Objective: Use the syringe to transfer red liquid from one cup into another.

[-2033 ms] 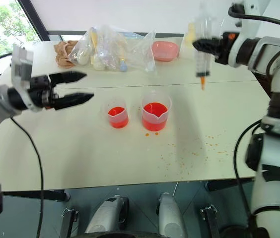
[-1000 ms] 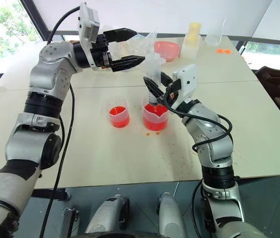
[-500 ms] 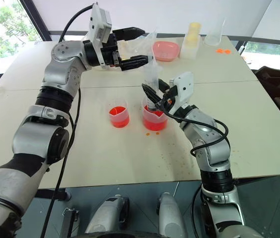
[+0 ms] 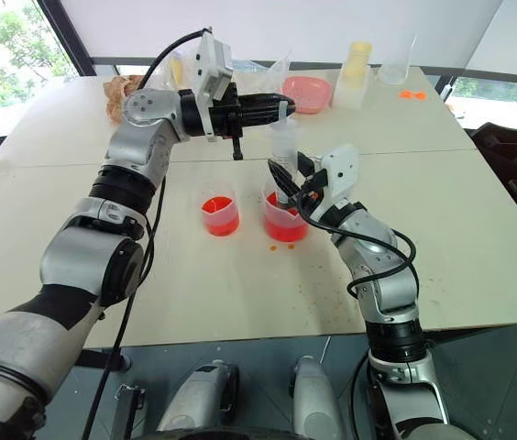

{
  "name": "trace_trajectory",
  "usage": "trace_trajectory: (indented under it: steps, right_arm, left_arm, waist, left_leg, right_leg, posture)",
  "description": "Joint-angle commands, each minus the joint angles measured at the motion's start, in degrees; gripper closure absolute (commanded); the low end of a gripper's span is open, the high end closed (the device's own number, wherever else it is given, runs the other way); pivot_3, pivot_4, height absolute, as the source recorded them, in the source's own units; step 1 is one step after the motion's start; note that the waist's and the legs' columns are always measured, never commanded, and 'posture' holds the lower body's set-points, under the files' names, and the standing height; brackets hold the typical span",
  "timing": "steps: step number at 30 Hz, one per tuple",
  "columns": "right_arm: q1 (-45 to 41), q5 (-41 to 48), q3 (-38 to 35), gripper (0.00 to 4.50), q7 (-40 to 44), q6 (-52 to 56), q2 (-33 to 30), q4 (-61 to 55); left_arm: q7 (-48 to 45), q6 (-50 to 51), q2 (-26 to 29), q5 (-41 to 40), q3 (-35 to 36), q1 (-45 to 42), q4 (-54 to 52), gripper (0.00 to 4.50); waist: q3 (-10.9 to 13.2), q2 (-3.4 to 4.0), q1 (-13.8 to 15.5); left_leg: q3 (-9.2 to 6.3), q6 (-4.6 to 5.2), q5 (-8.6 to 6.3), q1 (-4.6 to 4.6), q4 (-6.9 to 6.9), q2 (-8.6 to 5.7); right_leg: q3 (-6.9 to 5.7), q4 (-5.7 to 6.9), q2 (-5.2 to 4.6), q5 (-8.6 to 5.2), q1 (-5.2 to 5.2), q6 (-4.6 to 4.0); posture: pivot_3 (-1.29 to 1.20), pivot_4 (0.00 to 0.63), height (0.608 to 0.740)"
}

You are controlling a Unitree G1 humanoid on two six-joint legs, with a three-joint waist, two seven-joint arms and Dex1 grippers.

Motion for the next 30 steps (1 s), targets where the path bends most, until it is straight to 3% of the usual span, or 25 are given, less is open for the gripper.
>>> trace_trajectory:
  steps: [1, 17, 20, 28, 29, 30]
  right_arm:
    - [1.22, -0.93, 4.94, 3.07, 3.07, -1.31, 0.82, 0.21]
    - [0.99, -2.19, 6.3, 3.07, 3.7, -3.89, 2.17, 3.49]
    - [0.47, -2.21, 5.75, 3.07, 3.4, -4.24, 2.06, 3.78]
    - [-3.65, -1.06, 0.78, 3.07, 2.28, -3.34, -0.37, 3.37]
    - [-4.13, -0.77, 0.27, 3.07, 2.15, -2.92, -0.65, 2.98]
    - [-4.5, -0.4, -0.19, 3.07, 2.04, -2.44, -0.86, 2.48]
  left_arm:
    - [3.79, -1.8, 1.04, -0.48, 2.75, -5.66, -0.6, 4.47]
    - [5.25, -4.15, 3.12, -0.69, 4.77, -10.21, 4.0, 4.47]
    - [3.64, -2.85, 3.21, -0.43, 3.98, -8.72, 2.73, 3.54]
    - [3.17, 4.19, 4.72, -2.59, 5.17, -4.65, -1.86, 0.34]
    - [2.55, 6.4, 5.06, -3.03, 5.11, -3.42, -3.62, 0.05]
    - [1.73, 8.85, 5.55, -3.49, 4.84, -1.97, -5.84, 0.05]
  waist:
    - [0.0, 0.0, -0.06]
    - [0.0, 0.0, 0.0]
    - [0.0, 0.0, -0.21]
    - [0.0, 0.0, -0.11]
    - [0.0, 0.0, -0.11]
    - [0.0, 0.0, -0.12]
  left_leg:
    - [-0.01, 0.0, 0.0, 0.0, 0.0, 0.01]
    - [-0.01, 0.0, 0.0, 0.0, 0.01, 0.01]
    - [-0.01, 0.0, 0.0, 0.01, 0.01, 0.01]
    - [-0.03, 0.0, 0.0, 0.02, 0.02, 0.03]
    - [-0.03, 0.0, 0.0, 0.02, 0.02, 0.03]
    - [-0.03, 0.0, 0.0, 0.02, 0.02, 0.03]
  right_leg:
    - [0.0, 0.0, 0.01, 0.0, 0.0, 0.0]
    - [0.0, 0.01, 0.01, 0.0, 0.0, 0.0]
    - [0.0, 0.01, 0.02, 0.0, 0.0, 0.0]
    - [0.0, 0.03, 0.05, 0.0, 0.0, 0.0]
    - [0.0, 0.04, 0.04, 0.0, 0.0, 0.0]
    - [0.0, 0.04, 0.04, 0.0, 0.0, 0.0]
  posture:
    - [0.0, 0.15, 0.74]
    - [0.0, 0.15, 0.74]
    - [0.0, 0.15, 0.74]
    - [0.0, 0.15, 0.74]
    - [0.0, 0.15, 0.74]
    - [0.0, 0.15, 0.74]
